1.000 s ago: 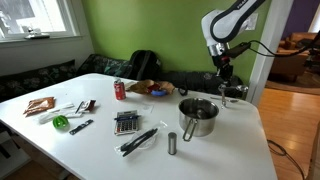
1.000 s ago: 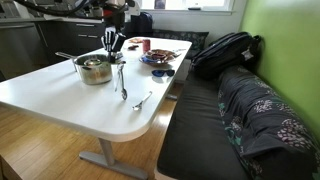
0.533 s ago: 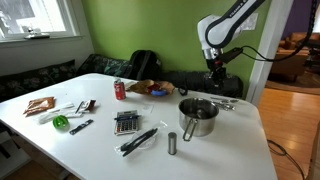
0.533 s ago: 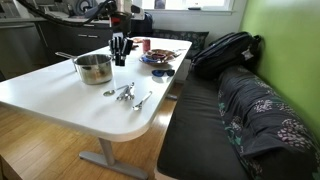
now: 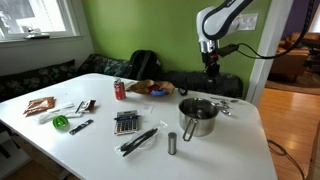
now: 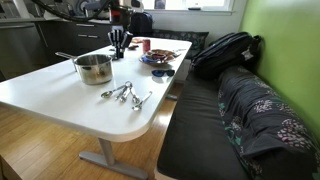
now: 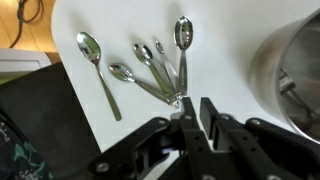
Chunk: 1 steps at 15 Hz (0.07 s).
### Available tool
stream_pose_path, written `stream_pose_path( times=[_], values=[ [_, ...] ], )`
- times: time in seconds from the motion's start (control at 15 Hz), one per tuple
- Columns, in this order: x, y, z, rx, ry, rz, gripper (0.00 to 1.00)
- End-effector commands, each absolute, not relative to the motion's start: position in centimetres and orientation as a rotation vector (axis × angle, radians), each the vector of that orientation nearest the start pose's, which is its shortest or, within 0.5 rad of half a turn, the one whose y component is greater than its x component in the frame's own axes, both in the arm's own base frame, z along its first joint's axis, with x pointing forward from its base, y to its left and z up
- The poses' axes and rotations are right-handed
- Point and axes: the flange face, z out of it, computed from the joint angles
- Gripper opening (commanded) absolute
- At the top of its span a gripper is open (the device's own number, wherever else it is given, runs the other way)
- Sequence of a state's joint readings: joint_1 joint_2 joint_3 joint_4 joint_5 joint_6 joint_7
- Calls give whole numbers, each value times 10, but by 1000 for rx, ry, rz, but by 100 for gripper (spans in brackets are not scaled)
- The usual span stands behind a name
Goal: Move the spoons from the pot to the table
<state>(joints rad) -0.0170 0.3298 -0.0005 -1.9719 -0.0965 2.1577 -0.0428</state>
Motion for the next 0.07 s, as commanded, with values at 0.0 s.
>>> stream_pose_path(
  times=[0.0],
  values=[
    [593,-13,306,-3203,-145,204,30]
  ],
)
